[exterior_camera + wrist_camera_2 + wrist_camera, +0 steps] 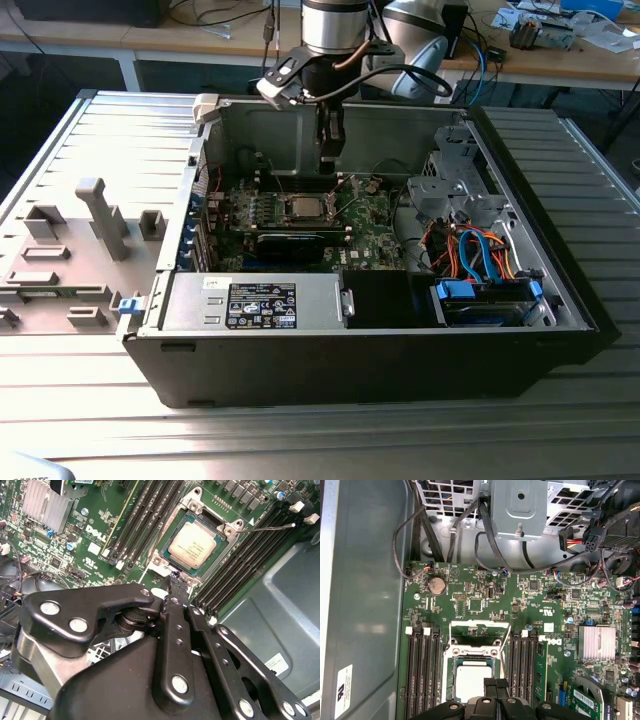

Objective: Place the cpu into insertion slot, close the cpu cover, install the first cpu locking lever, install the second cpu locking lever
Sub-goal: 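Close the cpu cover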

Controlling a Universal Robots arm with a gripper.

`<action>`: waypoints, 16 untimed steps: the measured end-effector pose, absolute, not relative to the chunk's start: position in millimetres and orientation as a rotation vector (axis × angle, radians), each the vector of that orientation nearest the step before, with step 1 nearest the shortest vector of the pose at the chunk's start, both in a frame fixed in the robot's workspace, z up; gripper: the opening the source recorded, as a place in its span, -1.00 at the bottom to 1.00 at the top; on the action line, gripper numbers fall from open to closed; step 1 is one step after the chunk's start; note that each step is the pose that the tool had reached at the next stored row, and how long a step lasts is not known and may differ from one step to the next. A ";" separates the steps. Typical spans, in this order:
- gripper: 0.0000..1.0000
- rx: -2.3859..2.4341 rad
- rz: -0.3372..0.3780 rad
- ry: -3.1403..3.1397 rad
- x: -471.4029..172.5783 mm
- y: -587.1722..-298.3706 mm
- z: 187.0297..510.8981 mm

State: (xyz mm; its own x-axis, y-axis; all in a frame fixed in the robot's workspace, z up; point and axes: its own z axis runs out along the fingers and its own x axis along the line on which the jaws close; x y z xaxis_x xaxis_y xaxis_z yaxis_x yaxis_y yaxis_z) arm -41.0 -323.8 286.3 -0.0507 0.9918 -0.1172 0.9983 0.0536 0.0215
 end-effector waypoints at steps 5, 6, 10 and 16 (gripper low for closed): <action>-0.79 2.092 -0.099 2.205 -39.5 -323.8 286.3; -0.79 2.092 -0.099 2.205 -39.3 -323.8 286.3; -0.79 2.092 -0.099 2.205 -38.2 -323.8 286.3; -0.79 2.092 -0.099 2.205 -35.2 -323.8 286.2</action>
State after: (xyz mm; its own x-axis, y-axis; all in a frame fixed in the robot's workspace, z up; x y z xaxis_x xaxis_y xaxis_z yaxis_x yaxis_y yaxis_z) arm -35.2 -323.8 286.2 -0.0507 0.9918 -0.1174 0.9983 0.0536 0.0216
